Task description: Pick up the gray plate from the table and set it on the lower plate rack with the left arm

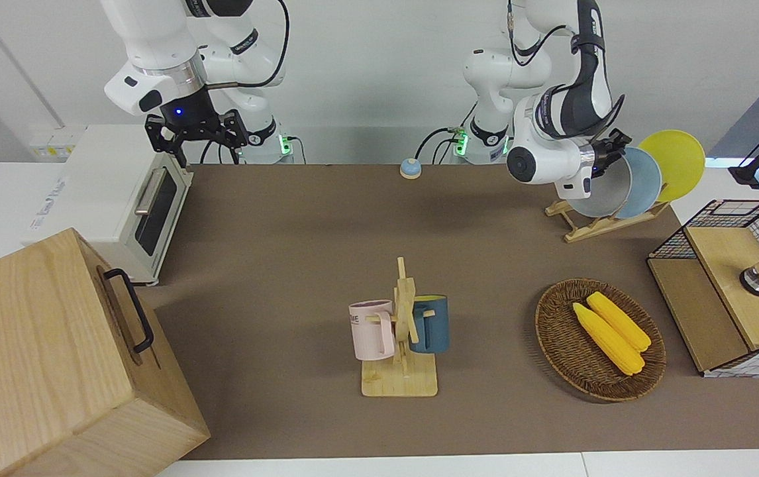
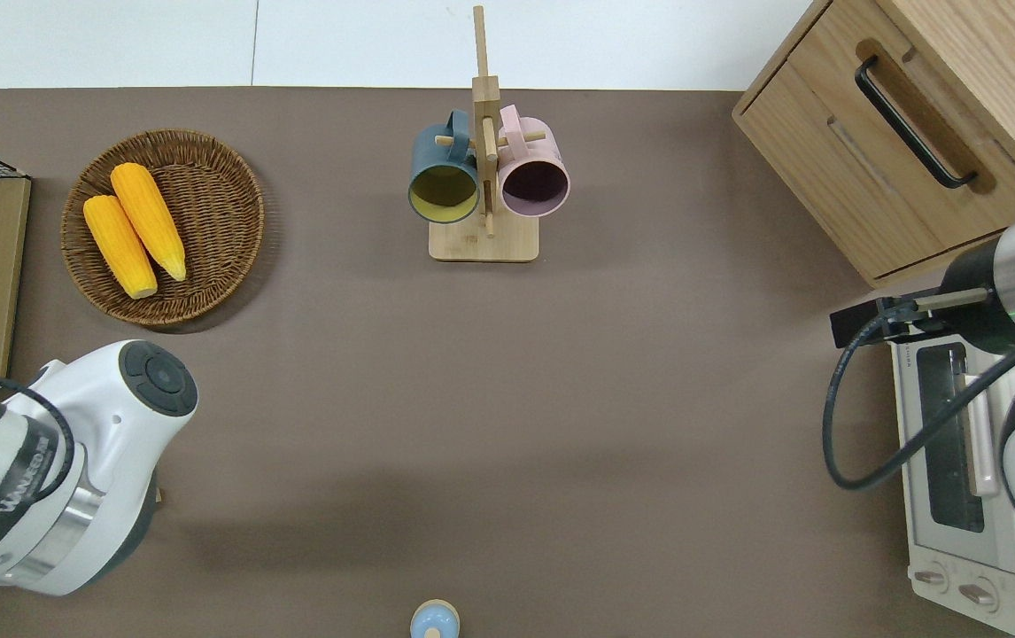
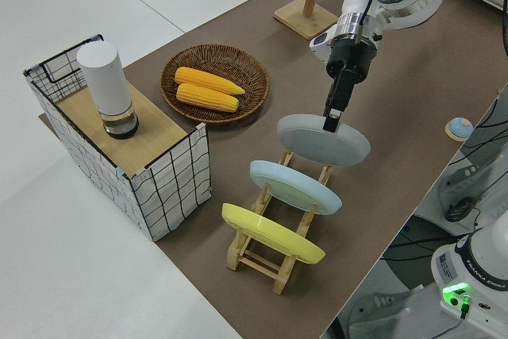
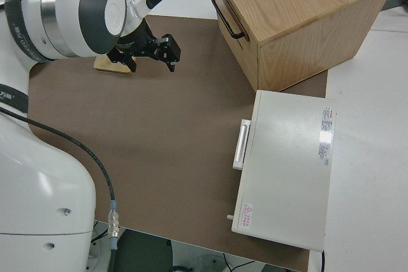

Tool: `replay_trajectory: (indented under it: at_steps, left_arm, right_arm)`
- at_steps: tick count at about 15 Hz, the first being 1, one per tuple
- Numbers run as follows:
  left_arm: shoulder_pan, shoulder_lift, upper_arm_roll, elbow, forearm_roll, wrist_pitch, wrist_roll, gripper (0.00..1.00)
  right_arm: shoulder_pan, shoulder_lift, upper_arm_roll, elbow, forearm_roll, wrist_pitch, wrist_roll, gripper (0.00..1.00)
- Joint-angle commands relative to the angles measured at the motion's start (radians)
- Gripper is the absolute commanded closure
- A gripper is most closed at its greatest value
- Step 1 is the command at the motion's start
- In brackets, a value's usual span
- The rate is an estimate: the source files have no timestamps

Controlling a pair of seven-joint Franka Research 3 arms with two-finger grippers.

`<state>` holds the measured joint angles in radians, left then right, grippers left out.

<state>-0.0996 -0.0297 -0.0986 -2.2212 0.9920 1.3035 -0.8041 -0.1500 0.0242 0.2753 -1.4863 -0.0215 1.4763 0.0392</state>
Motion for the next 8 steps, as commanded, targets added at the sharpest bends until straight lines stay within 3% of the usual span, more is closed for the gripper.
replay_trajectory:
  at_steps: [1,8]
  left_arm:
    - [-0.017,0.027,-0.004,0.002,0.043,-0.038,-0.053,1.0]
    - [-0.034,0.108,-0.004,0.006,0.045,-0.047,-0.153,1.0]
  right_arm:
    - [-0.019,-0.001,0.018,0.009,-0.002,-0.014,0.013,0.017]
    - [-0.019,-0.003,0.018,0.009,-0.002,-0.014,0.013,0.017]
